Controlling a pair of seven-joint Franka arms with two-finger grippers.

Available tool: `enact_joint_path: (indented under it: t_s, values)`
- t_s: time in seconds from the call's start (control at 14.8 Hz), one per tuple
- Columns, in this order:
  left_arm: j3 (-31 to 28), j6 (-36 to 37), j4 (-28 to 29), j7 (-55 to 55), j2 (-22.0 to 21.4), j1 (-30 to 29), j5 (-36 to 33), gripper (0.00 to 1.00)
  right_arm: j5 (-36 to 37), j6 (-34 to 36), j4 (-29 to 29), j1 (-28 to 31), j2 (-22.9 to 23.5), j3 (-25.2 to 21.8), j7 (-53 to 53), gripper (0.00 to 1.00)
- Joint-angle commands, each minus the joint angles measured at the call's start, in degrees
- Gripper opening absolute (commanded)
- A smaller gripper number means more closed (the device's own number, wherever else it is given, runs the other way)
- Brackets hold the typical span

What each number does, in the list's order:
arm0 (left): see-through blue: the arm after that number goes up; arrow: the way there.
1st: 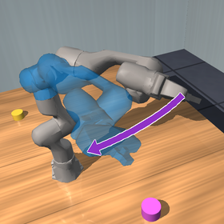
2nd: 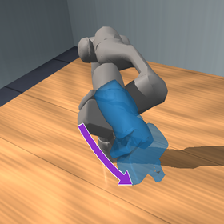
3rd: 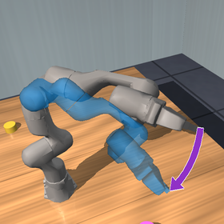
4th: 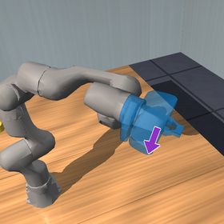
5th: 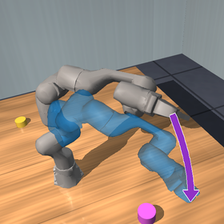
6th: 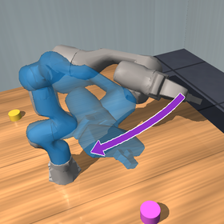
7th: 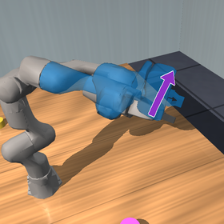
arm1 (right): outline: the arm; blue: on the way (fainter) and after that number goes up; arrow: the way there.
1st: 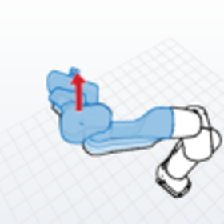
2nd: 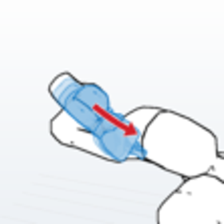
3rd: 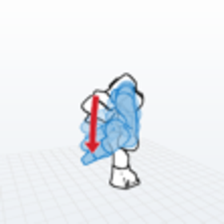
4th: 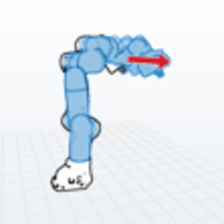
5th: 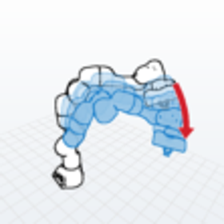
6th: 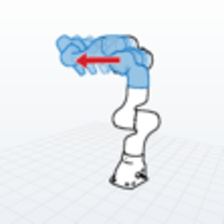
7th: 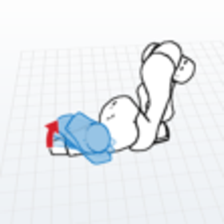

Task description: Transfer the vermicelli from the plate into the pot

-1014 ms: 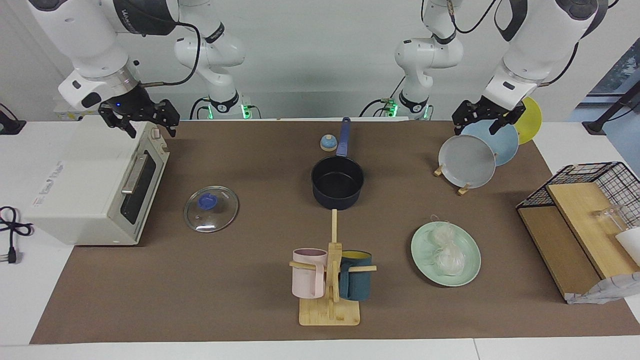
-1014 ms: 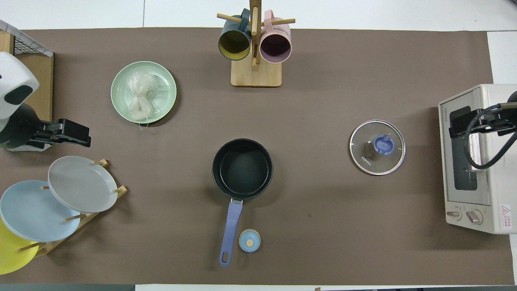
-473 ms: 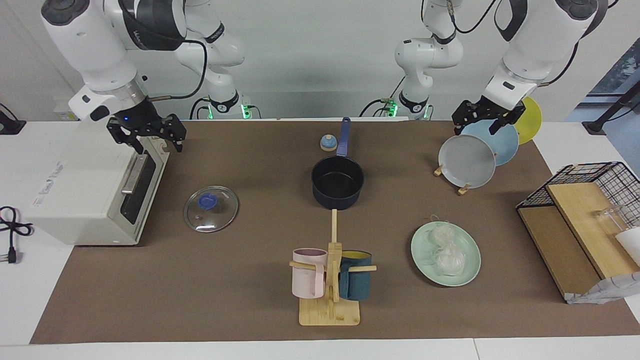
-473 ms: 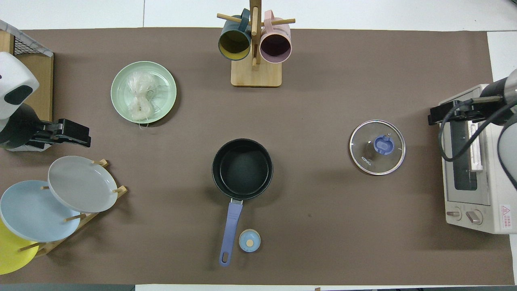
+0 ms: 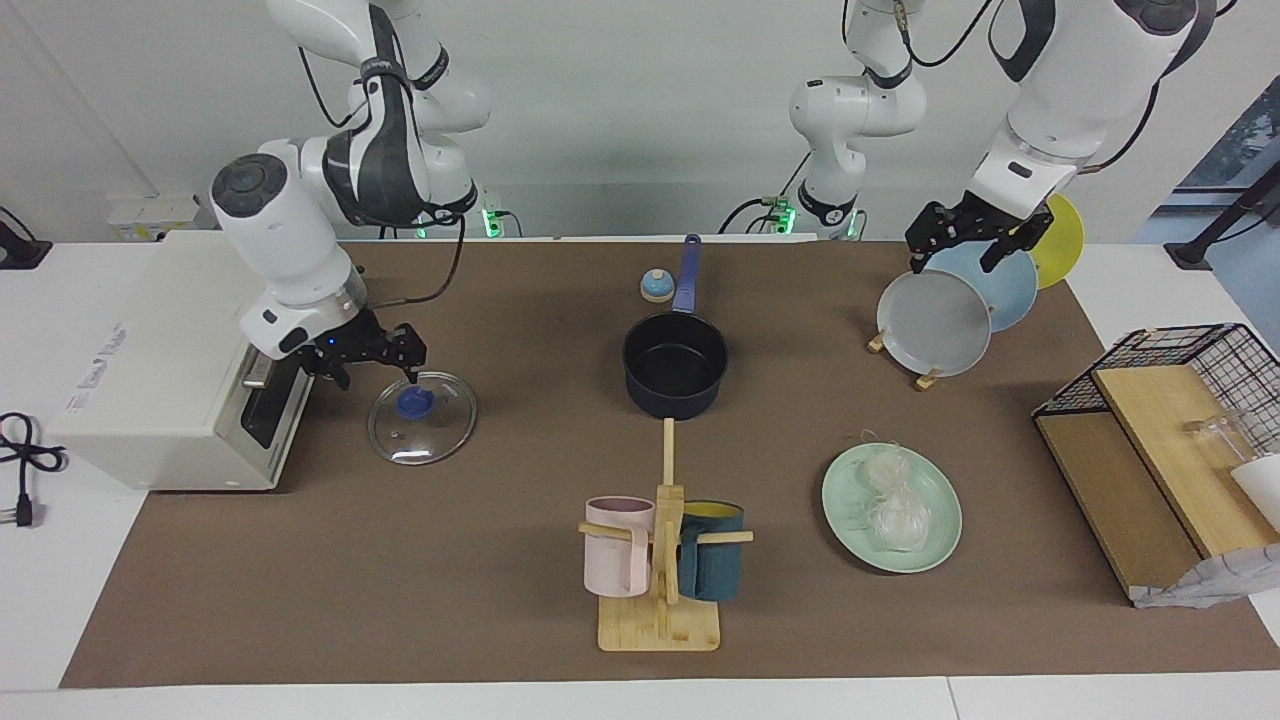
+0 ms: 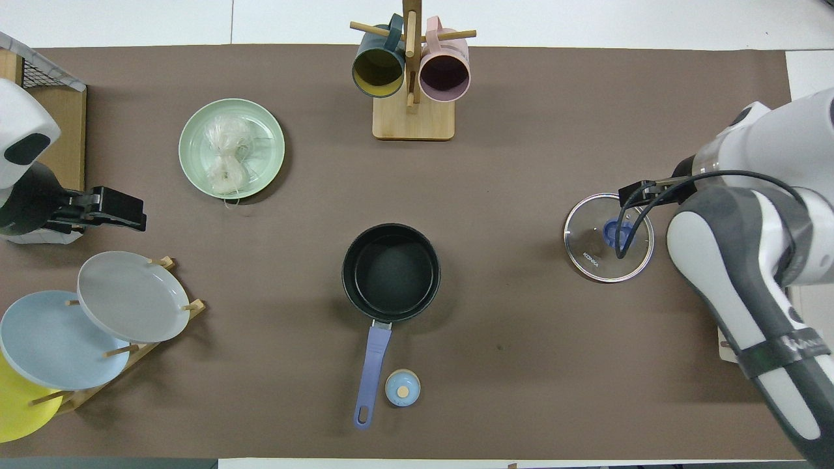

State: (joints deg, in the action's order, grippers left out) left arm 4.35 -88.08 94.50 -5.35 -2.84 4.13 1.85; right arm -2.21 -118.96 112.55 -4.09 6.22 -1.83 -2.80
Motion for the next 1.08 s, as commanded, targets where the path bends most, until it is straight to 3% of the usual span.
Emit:
enact_joint_path:
  t_s: [0.0, 0.54, 1.01]
  values:
    - [-0.13, -0.78, 0.42, -0.89, -0.59, 0.44, -0.80, 1.00, -1.04, -8.10, 8.45, -0.84, -1.82, 0.07, -1.59, 1.00]
    - [-0.13, -2.97, 0.60, -0.89, 0.63, 0.53, 0.26, 1.00, -1.04, -15.41, 13.30, -0.84, -0.25, 0.07, -12.48, 1.00]
    - [-0.13, -13.51, -0.54, -0.27, 12.05, 1.32, 0.00, 1.00, -1.13, -15.87, 13.49, -0.75, 1.86, 0.07, -15.92, 1.00]
